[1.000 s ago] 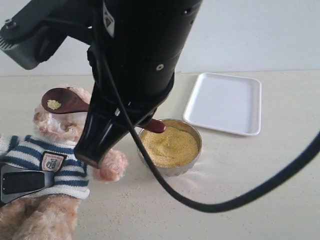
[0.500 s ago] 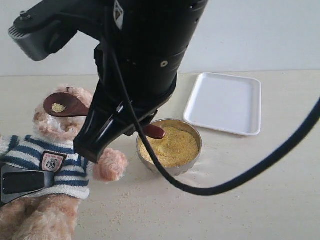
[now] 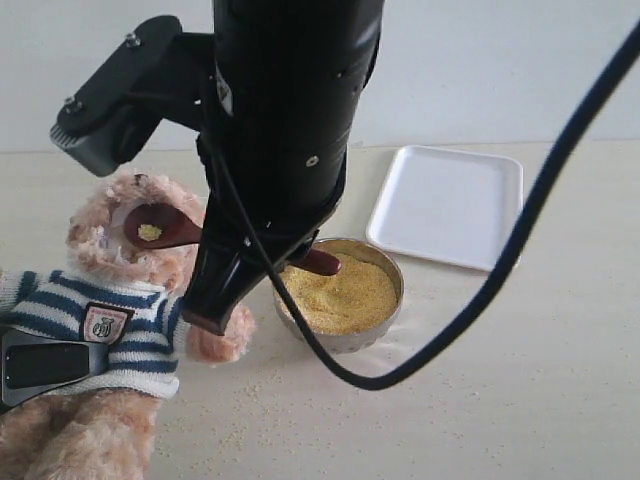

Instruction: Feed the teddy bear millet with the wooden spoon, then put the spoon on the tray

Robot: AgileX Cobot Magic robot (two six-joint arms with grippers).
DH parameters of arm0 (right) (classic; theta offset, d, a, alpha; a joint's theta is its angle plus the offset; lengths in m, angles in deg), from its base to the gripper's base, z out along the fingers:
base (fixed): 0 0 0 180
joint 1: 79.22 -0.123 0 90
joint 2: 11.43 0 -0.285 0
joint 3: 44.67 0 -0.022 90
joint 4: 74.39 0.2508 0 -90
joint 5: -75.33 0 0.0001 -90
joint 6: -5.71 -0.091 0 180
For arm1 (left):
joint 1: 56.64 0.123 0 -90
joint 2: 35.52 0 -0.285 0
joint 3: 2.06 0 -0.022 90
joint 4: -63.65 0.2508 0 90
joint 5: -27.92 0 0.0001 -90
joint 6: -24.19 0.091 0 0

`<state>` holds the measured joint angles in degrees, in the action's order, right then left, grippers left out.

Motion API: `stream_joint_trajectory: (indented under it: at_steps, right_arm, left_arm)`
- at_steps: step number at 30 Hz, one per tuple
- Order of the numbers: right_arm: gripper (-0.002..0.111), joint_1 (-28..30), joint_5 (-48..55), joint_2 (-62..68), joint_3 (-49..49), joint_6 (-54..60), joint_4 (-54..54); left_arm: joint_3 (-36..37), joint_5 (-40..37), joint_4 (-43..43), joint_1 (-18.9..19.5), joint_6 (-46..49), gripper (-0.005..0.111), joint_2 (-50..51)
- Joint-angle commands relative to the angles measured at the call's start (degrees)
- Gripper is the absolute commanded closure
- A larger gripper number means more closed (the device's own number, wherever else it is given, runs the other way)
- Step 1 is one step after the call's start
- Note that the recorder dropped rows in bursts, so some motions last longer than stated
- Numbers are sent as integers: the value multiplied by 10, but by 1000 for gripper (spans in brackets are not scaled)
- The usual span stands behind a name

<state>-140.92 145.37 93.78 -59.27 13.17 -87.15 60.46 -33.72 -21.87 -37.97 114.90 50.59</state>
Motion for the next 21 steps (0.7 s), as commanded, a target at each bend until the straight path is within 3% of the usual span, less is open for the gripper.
stream_joint_trajectory:
  at_steps: [1,11,21]
  right_arm:
    - [104,-3,-2,13,-1,9,-39]
    - [104,-57,-42,34,-1,9,-174]
    - [104,-116,-14,58,-1,-54,-333]
  left_arm:
    - [2,-12,-8,2,4,102,-4]
    - [2,-12,-8,2,4,102,-4]
    - [2,-12,-8,2,4,102,-4]
